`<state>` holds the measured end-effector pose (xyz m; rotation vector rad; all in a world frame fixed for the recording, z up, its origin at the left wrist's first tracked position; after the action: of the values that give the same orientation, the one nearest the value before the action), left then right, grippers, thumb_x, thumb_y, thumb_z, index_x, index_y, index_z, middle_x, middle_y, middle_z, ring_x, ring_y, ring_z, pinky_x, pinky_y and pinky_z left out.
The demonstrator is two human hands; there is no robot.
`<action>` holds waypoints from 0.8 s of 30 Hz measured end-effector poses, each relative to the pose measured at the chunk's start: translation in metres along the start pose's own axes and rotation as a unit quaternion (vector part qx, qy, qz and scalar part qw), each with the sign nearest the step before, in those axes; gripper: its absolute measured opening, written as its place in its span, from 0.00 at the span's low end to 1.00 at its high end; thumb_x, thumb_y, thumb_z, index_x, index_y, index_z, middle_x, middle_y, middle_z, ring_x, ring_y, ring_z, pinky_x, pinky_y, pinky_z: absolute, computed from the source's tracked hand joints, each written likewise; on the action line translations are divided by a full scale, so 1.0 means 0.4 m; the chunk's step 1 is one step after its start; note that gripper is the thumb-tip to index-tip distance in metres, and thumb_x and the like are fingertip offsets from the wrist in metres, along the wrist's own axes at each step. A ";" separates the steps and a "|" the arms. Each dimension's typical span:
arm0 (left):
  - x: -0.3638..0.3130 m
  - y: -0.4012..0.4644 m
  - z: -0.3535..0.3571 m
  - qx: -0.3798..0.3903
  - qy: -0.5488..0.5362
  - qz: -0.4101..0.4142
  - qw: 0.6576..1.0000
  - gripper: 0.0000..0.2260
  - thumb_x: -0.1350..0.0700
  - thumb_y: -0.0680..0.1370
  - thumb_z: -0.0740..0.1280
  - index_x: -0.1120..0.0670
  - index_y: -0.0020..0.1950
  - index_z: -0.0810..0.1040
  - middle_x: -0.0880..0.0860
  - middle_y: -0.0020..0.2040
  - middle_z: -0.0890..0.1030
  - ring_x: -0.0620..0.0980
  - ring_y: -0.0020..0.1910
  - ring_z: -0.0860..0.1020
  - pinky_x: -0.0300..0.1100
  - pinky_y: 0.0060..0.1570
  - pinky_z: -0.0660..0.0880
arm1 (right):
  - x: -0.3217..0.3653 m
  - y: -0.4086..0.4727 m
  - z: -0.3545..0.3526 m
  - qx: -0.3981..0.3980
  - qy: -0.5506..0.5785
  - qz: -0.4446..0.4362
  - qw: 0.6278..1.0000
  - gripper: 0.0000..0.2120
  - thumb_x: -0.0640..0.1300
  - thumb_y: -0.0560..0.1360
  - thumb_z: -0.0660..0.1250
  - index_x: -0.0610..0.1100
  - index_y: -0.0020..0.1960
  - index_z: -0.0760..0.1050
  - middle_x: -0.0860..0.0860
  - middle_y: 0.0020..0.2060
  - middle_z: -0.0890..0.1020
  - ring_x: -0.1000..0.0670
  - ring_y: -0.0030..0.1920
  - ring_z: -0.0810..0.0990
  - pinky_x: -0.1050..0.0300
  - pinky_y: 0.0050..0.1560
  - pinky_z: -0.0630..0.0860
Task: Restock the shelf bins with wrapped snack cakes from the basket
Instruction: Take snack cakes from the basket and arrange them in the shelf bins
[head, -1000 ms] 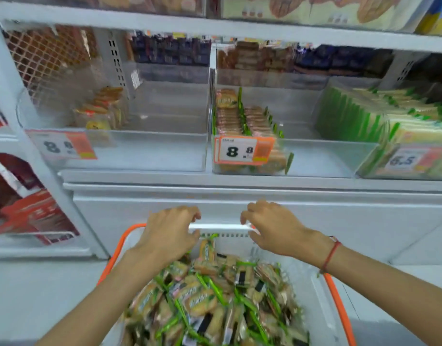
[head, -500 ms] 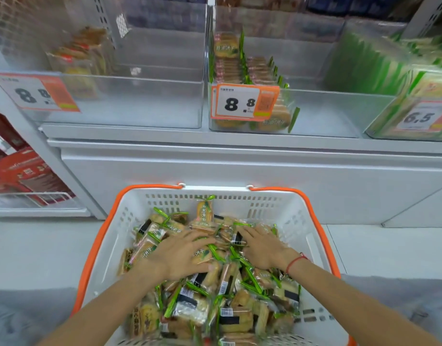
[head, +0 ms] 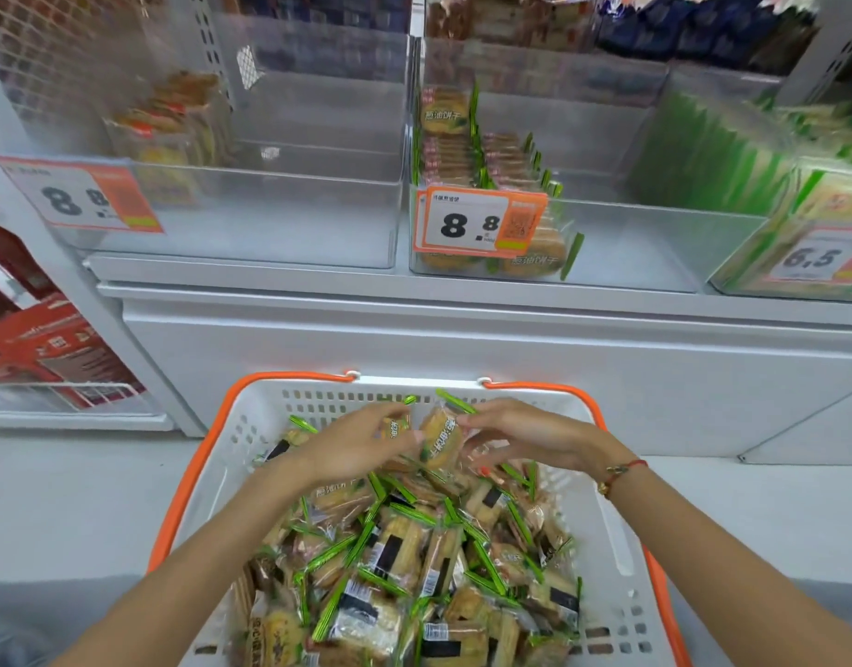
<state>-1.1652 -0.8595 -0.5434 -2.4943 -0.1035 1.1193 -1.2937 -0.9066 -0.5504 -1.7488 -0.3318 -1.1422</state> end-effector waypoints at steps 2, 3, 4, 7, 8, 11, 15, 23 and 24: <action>-0.039 -0.004 -0.024 -0.015 -0.093 0.012 0.995 0.15 0.48 0.80 0.63 0.51 0.64 0.74 0.46 0.59 0.76 0.46 0.61 0.74 0.40 0.61 0.69 | 0.051 -0.016 0.001 -0.002 0.043 -0.035 0.998 0.13 0.46 0.80 0.61 0.39 0.54 0.79 0.44 0.50 0.81 0.51 0.48 0.80 0.56 0.56 0.78; -0.050 -0.005 -0.039 -0.030 -0.133 0.019 0.991 0.10 0.49 0.79 0.63 0.51 0.58 0.77 0.47 0.55 0.79 0.46 0.56 0.77 0.40 0.58 0.72 | 0.074 -0.023 -0.005 -0.019 0.053 -0.050 0.997 0.14 0.46 0.80 0.61 0.37 0.55 0.79 0.45 0.49 0.81 0.51 0.47 0.80 0.57 0.55 0.78; -0.058 -0.011 -0.054 -0.044 -0.174 0.023 0.983 0.08 0.50 0.79 0.64 0.51 0.54 0.79 0.48 0.51 0.82 0.46 0.52 0.79 0.39 0.54 0.73 | 0.098 -0.031 -0.016 -0.044 0.061 -0.068 0.995 0.16 0.47 0.80 0.62 0.35 0.58 0.78 0.45 0.49 0.82 0.51 0.47 0.80 0.58 0.53 0.78; -0.068 -0.030 -0.078 -0.091 -0.303 0.027 0.948 0.11 0.50 0.78 0.65 0.51 0.58 0.79 0.46 0.50 0.85 0.43 0.51 0.82 0.35 0.49 0.75 | 0.159 -0.056 -0.038 -0.119 0.106 -0.128 0.979 0.16 0.48 0.76 0.67 0.39 0.59 0.77 0.46 0.50 0.83 0.51 0.49 0.82 0.59 0.54 0.77; -0.080 -0.040 -0.084 -0.110 -0.329 0.040 0.937 0.11 0.50 0.78 0.65 0.51 0.58 0.78 0.45 0.50 0.85 0.41 0.51 0.81 0.32 0.49 0.75 | 0.173 -0.063 -0.039 -0.139 0.111 -0.139 0.974 0.15 0.47 0.74 0.70 0.41 0.59 0.78 0.47 0.49 0.84 0.51 0.50 0.82 0.58 0.54 0.76; -0.123 -0.071 -0.109 -0.183 -0.367 0.075 0.909 0.09 0.52 0.77 0.66 0.51 0.55 0.80 0.45 0.47 0.85 0.39 0.49 0.81 0.33 0.51 0.75 | 0.209 -0.089 -0.046 -0.199 0.089 -0.158 0.963 0.14 0.45 0.73 0.72 0.44 0.56 0.77 0.49 0.47 0.85 0.52 0.48 0.83 0.58 0.53 0.77; -0.194 -0.118 -0.228 -0.321 -0.286 0.130 0.893 0.07 0.50 0.77 0.66 0.49 0.53 0.81 0.42 0.47 0.83 0.31 0.48 0.77 0.24 0.48 0.70 | 0.299 -0.157 -0.075 -0.262 0.062 -0.232 0.935 0.09 0.43 0.75 0.69 0.46 0.55 0.75 0.50 0.46 0.84 0.59 0.44 0.82 0.68 0.44 0.76; -0.339 -0.121 -0.581 -0.465 -0.086 0.208 0.856 0.06 0.55 0.78 0.66 0.45 0.52 0.76 0.40 0.49 0.81 0.40 0.48 0.78 0.43 0.53 0.75 | 0.544 -0.260 -0.158 -0.292 -0.073 -0.334 0.893 0.09 0.35 0.75 0.68 0.49 0.50 0.78 0.51 0.46 0.80 0.55 0.47 0.78 0.71 0.46 0.74; -0.346 -0.101 -0.601 -0.459 -0.054 0.197 0.865 0.06 0.53 0.79 0.65 0.45 0.54 0.76 0.39 0.49 0.80 0.41 0.49 0.78 0.46 0.54 0.75 | 0.574 -0.261 -0.180 -0.306 -0.083 -0.339 0.886 0.09 0.35 0.75 0.67 0.46 0.51 0.78 0.48 0.47 0.81 0.54 0.47 0.78 0.69 0.45 0.74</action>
<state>-1.0794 -0.9334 -0.2870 -3.3943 -0.2039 1.6658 -1.2821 -0.9775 -0.2982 -2.3886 -0.7995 -1.7275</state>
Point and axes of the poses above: each hand's wrist, its own y-axis towards the middle knuckle, its own z-axis out of the palm, x = y × z, the point moved 10 cm from there along y, towards the middle knuckle
